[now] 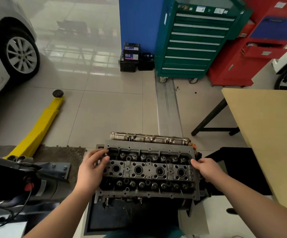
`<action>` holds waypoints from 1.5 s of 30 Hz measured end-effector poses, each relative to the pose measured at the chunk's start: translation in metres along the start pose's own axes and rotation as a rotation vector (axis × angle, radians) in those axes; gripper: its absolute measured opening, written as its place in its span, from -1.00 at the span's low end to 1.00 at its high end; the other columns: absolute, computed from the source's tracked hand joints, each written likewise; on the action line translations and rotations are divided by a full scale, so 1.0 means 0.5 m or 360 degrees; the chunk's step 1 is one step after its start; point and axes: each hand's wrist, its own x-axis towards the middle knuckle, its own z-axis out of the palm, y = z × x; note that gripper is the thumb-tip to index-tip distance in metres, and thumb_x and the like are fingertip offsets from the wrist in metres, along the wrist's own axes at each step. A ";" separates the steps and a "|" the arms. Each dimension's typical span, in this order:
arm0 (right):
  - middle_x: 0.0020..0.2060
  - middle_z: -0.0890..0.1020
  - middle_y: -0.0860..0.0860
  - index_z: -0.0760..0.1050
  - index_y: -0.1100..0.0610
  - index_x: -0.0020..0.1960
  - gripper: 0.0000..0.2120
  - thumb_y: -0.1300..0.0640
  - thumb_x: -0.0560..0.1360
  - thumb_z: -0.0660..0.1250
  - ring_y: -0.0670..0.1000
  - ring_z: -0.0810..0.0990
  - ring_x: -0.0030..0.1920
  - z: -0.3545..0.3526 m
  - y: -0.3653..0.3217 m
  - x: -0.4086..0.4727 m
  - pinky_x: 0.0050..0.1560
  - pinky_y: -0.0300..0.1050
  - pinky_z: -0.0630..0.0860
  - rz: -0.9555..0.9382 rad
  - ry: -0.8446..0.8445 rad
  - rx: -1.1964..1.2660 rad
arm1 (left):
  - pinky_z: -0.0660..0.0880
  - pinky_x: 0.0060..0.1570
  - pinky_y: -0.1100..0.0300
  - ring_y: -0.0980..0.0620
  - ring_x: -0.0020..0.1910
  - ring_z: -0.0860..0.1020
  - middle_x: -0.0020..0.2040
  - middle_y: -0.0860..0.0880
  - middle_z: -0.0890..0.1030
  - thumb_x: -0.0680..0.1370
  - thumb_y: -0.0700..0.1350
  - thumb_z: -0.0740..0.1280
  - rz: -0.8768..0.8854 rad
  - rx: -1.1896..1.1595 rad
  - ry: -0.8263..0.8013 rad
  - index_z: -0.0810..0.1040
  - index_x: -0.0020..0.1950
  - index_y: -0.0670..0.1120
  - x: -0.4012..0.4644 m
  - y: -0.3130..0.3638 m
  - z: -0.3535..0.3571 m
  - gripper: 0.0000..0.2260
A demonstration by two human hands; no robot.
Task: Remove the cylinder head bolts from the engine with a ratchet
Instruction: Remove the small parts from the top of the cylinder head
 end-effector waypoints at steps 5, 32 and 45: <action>-0.11 0.68 0.02 0.60 0.07 -0.05 -0.68 -0.18 0.63 0.31 0.05 0.64 -0.07 -0.003 -0.004 0.016 -0.03 -0.01 0.58 0.0015 -0.0010 -0.0110 | 0.49 0.10 0.27 0.35 0.11 0.53 0.16 0.31 0.52 0.60 -0.07 0.47 -0.0045 0.0078 0.0018 0.67 0.29 0.09 0.006 -0.003 0.005 -0.74; -0.19 0.71 0.02 0.63 0.04 -0.08 -0.77 -0.13 0.50 0.39 0.06 0.68 -0.13 0.004 -0.002 0.025 -0.20 -0.08 0.58 0.0058 -0.0051 0.0081 | 0.64 0.09 -0.03 0.15 0.12 0.60 0.27 0.16 0.50 0.61 -0.06 0.44 0.0066 0.0380 -0.0104 0.54 0.43 0.15 0.042 -0.007 0.001 -0.61; -0.24 0.72 -0.10 0.60 -0.10 -0.02 -0.77 -0.20 0.61 0.26 -0.03 0.71 -0.22 0.000 0.000 0.029 -0.38 -0.20 0.51 -0.0017 -0.0144 -0.0245 | 0.61 0.02 0.10 -0.03 0.10 0.69 0.13 0.01 0.67 0.28 0.36 0.54 -0.0552 -0.0311 -0.0517 0.53 0.24 0.13 0.094 -0.084 -0.015 -0.38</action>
